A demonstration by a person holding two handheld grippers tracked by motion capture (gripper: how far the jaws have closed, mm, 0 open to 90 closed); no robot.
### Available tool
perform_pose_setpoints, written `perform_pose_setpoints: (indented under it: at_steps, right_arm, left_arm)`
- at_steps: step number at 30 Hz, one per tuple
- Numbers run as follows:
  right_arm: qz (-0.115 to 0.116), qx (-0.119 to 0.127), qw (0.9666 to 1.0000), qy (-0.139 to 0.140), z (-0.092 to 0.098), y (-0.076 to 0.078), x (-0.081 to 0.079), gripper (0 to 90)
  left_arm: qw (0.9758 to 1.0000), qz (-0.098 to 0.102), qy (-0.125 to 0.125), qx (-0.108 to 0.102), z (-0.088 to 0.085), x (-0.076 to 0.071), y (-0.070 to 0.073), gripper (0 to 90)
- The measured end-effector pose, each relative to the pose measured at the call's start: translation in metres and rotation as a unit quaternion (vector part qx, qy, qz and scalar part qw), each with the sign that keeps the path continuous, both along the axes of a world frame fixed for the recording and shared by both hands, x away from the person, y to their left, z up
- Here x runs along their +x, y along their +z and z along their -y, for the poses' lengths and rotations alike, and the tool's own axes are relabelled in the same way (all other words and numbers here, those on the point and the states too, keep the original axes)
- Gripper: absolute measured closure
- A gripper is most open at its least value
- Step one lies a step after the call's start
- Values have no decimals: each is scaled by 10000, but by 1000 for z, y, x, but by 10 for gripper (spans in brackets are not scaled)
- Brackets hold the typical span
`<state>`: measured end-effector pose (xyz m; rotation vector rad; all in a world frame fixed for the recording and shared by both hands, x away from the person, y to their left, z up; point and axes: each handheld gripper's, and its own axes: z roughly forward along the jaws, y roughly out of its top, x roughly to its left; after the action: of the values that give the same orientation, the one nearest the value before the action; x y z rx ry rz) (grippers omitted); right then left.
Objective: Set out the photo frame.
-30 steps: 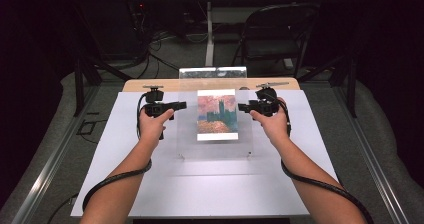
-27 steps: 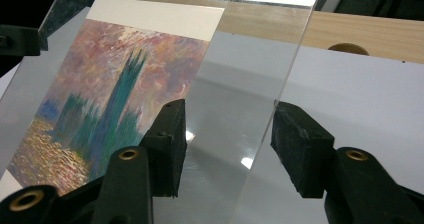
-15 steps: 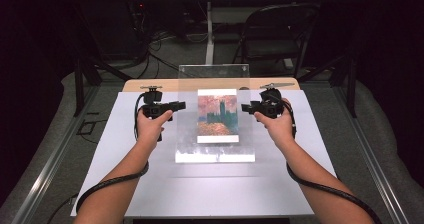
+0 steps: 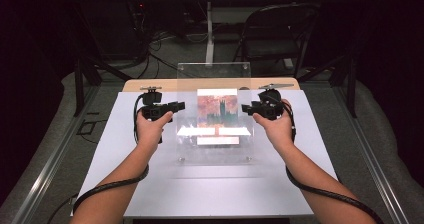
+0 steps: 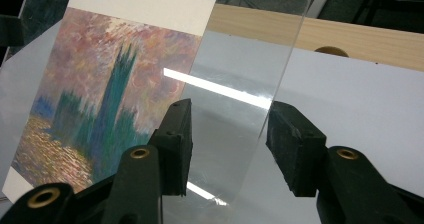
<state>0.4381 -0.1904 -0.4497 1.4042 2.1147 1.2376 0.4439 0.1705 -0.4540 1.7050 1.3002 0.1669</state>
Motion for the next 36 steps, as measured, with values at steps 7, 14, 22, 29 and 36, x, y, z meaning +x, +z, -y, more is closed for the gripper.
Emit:
perform_pose_setpoints:
  at_steps: [7,14,22,29,36]
  right_arm:
    - [82,-174,9998,-11,-5,7,-6,530]
    - [221,-234,9995,-29,-7,11,-14,530]
    - [357,-246,9991,-39,-6,14,-26,557]
    - [422,-254,9988,-17,-2,16,-38,588]
    - [539,-224,9983,33,1,19,-49,619]
  left_arm:
    - [10000,5,24,29,-2,-7,6,645]
    - [9999,109,17,66,-3,-15,9,654]
    - [9996,247,-59,78,-5,-26,14,670]
    - [9990,404,-122,120,-4,-36,17,680]
    - [9983,548,-160,132,-5,-48,19,692]
